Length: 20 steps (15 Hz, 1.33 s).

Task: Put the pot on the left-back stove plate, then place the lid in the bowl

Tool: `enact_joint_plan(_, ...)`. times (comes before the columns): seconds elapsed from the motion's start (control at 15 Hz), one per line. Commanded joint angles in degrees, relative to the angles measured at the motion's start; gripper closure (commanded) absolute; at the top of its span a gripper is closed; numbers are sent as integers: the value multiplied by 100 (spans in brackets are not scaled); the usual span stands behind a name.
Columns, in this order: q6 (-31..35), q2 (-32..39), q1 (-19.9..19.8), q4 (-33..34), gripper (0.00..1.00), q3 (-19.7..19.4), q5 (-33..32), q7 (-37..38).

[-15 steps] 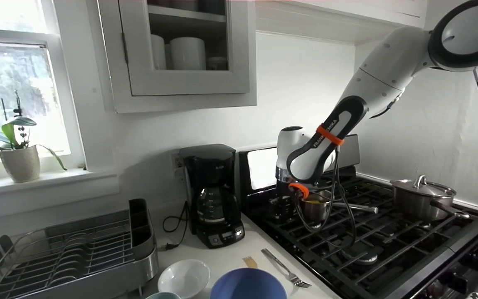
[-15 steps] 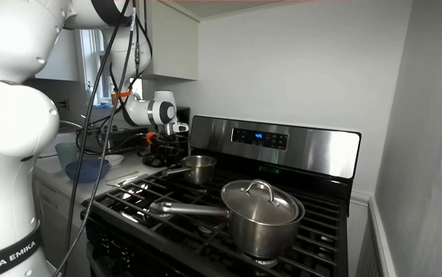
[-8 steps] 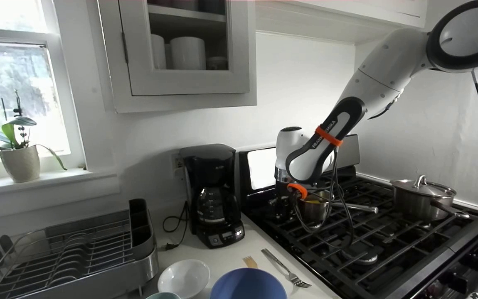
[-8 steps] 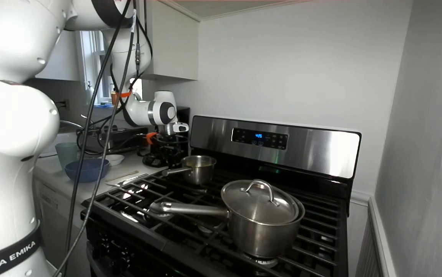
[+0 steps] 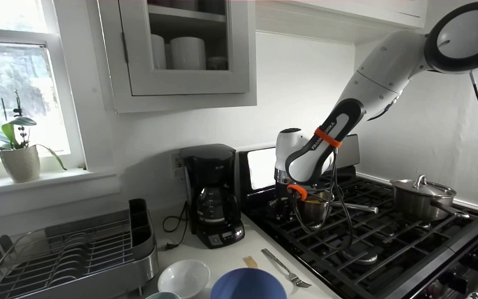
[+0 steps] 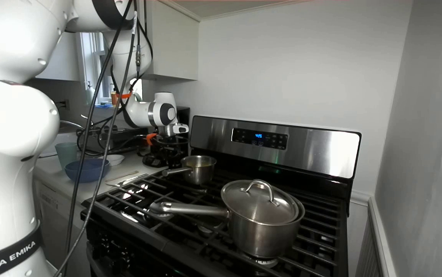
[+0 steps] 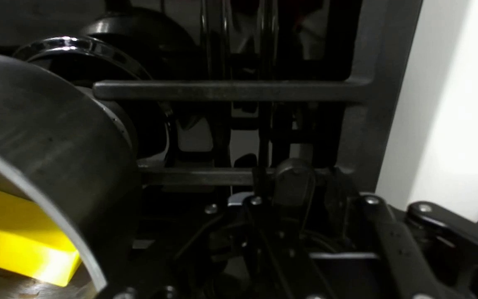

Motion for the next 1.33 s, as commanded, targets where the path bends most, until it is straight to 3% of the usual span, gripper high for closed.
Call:
enact_joint_plan(0.0,73,85,89,106,92,-82,-80,126)
enact_joint_plan(0.73,-97,-643,410,-277,92,-135,-341,275)
enact_joint_plan(1.27,-1525,-2041,41,-1313,92,857,469,-341)
